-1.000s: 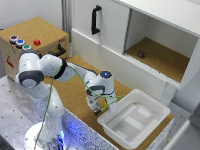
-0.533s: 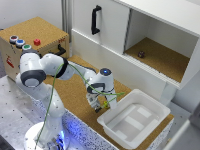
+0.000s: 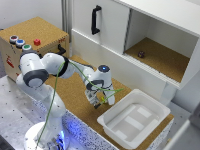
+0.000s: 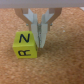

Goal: Push the yellow block to the left

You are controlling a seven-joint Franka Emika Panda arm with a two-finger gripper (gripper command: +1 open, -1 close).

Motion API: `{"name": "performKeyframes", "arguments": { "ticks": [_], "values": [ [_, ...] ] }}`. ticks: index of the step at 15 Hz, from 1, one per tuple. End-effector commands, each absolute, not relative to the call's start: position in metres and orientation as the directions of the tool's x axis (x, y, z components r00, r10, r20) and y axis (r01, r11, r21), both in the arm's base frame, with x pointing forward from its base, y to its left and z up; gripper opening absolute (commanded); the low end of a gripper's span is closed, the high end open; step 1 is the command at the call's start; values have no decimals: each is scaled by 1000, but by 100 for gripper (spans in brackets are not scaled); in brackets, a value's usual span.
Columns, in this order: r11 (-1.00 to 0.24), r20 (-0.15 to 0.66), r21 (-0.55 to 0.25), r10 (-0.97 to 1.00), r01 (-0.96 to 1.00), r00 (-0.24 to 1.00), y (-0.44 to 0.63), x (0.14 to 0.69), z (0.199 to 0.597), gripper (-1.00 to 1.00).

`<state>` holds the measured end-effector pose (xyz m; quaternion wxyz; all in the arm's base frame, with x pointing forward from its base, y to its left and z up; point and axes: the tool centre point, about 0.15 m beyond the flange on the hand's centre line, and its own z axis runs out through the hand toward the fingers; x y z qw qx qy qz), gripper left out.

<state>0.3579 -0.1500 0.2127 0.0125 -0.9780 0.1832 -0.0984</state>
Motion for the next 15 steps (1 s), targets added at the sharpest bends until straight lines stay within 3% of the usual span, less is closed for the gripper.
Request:
{"name": "performKeyframes", "arguments": {
  "ticks": [1,7,15],
  "values": [
    [-952,140,-92,-303,-293,943,-117,394,202,-100],
    [-973,139,-114,-216,-201,966,-73,418,205,-100],
    [-984,114,-66,-170,-163,979,-34,420,206,-100]
  ]
}}
